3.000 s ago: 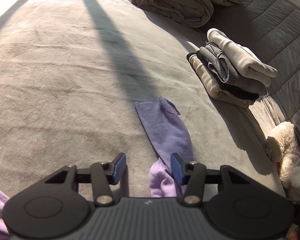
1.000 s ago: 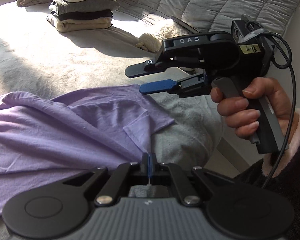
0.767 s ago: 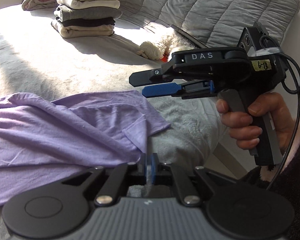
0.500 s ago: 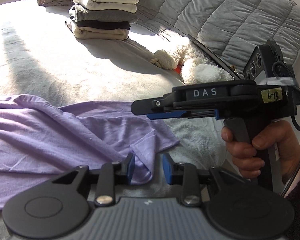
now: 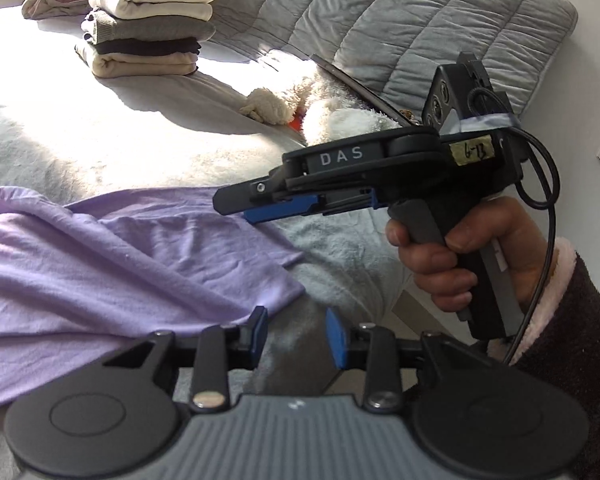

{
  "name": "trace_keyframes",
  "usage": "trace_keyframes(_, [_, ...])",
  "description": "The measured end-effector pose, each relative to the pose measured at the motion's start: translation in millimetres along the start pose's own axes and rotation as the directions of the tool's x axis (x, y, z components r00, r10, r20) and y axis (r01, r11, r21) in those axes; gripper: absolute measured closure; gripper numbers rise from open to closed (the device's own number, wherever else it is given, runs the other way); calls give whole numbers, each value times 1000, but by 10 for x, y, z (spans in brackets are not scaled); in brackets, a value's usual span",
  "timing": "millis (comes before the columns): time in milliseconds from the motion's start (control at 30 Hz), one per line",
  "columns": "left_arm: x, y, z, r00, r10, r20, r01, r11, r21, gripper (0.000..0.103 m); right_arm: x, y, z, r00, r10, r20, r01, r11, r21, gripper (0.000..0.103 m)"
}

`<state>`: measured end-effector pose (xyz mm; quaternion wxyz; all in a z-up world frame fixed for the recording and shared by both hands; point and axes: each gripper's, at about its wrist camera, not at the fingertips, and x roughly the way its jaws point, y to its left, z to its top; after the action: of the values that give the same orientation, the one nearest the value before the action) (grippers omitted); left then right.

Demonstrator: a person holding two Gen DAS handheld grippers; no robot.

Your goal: Fold clothes

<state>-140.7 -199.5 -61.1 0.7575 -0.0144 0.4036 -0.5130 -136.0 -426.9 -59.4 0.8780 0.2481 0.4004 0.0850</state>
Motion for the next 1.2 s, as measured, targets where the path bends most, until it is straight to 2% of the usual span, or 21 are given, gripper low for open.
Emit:
trace_keyframes(233, [-184, 167, 34, 995, 88, 46, -85, 994, -70, 62, -3, 180, -19, 996, -79, 32, 82, 992, -91, 55])
trace_keyframes(367, [-234, 231, 31, 984, 172, 39, -168, 981, -97, 56, 9, 271, -34, 992, -119, 44, 124, 980, -158, 55])
trace_keyframes(467, [-323, 287, 17, 968, 249, 37, -244, 964, -105, 53, 63, 298, -42, 989, -142, 40, 147, 972, -183, 55])
trace_keyframes(600, [-530, 403, -4, 937, 344, 58, -334, 932, -139, 46, 114, 330, -65, 984, -171, 51, 178, 960, -216, 55])
trace_keyframes(667, [-669, 495, -25, 925, 373, 76, -356, 918, -174, 44, 139, 357, -86, 979, -194, 62, 203, 951, -233, 59])
trace_keyframes(700, [-755, 555, -39, 918, 387, 87, -364, 910, -198, 43, 151, 371, -94, 975, -210, 69, 221, 945, -243, 64])
trace_keyframes(733, [-840, 611, -53, 911, 401, 97, -373, 901, -220, 42, 170, 400, -110, 966, -246, 86, 260, 929, -264, 67])
trace_keyframes(833, [-1093, 773, -96, 885, 448, 125, -401, 872, -282, 40, 208, 490, -156, 931, -337, 140, 364, 874, -321, 67])
trace_keyframes(867, [-1180, 833, -116, 877, 461, 137, -404, 861, -307, 39, 203, 512, -162, 925, -349, 152, 381, 866, -323, 67])
trace_keyframes(1033, [-1630, 1176, -243, 839, 504, 207, -372, 808, -458, 28, 144, 596, -102, 915, -360, 182, 396, 890, -228, 67])
trace_keyframes(1133, [-1857, 1377, -318, 821, 520, 235, -332, 770, -545, 27, 144, 720, -12, 918, -350, 187, 378, 914, -149, 64])
trace_keyframes(1200, [-2013, 1496, -355, 808, 538, 238, -316, 738, -596, 27, 172, 870, 28, 917, -342, 206, 374, 916, -144, 61])
